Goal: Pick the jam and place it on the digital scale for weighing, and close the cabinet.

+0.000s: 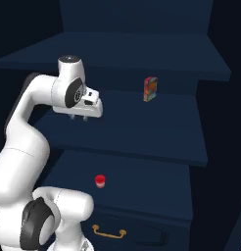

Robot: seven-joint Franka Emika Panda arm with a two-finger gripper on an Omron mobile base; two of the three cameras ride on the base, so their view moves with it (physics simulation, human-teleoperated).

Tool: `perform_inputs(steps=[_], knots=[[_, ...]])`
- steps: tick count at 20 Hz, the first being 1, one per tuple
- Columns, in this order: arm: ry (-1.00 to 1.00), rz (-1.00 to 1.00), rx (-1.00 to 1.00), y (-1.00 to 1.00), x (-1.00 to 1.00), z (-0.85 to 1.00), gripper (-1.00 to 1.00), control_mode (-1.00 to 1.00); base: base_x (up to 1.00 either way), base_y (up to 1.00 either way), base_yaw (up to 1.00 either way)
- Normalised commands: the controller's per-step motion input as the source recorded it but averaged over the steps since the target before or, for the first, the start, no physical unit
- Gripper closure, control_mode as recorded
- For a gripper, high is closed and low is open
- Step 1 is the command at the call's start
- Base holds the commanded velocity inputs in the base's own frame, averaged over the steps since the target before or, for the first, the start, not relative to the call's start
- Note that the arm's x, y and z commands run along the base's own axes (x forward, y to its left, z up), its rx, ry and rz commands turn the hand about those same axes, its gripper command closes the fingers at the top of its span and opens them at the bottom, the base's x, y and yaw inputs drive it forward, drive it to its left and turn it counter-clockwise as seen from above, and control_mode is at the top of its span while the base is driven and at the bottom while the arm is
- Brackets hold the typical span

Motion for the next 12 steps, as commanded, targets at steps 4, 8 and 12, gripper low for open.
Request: perform_inputs(steps=[4, 8, 12], knots=[[-0.17, 0.0, 0.01, -0.07, -0.56, 0.0, -1.0, -1.0, 0.0, 0.0, 0.0], [-0.13, 0.01, -0.06, 0.01, -1.0, -0.13, -1.0, -1.0, 0.0, 0.0, 0.0], [0.0, 0.0, -0.03, 0.11, -0.88, -0.51, -1.0, -1.0, 0.0, 0.0, 0.0]])
